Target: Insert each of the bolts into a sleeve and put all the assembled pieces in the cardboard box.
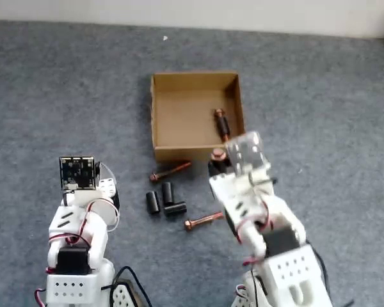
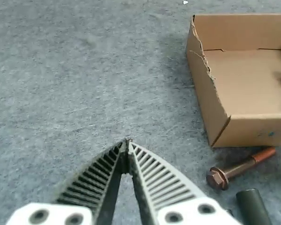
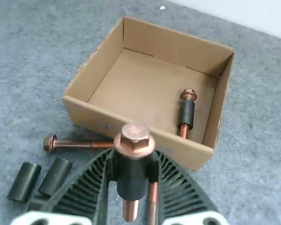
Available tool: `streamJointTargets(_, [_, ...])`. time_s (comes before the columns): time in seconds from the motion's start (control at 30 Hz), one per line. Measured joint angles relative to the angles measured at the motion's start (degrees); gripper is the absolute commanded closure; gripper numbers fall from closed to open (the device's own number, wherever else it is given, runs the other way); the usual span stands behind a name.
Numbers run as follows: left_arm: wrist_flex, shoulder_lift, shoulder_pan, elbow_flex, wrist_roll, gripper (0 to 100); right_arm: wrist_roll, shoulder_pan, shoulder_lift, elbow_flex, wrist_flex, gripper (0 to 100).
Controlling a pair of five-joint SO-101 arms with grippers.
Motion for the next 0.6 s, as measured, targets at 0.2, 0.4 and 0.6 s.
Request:
streamJointTargets(0.2, [0.0, 0.0, 0.0, 0.0, 0.0, 99, 0.0, 0.18, 24.7, -16.09, -5.36, 99.3])
streamJointTargets(0.4, [0.0, 0.0, 0.0, 0.0, 0.0, 99, 0.0, 0.18, 45.19, -30.07, -11.16, 99.3])
streamJointTargets(0.6, [0.0, 0.0, 0.0, 0.09, 0.0, 99, 0.0, 0.53, 61.63, -42.46, -12.22, 99.3])
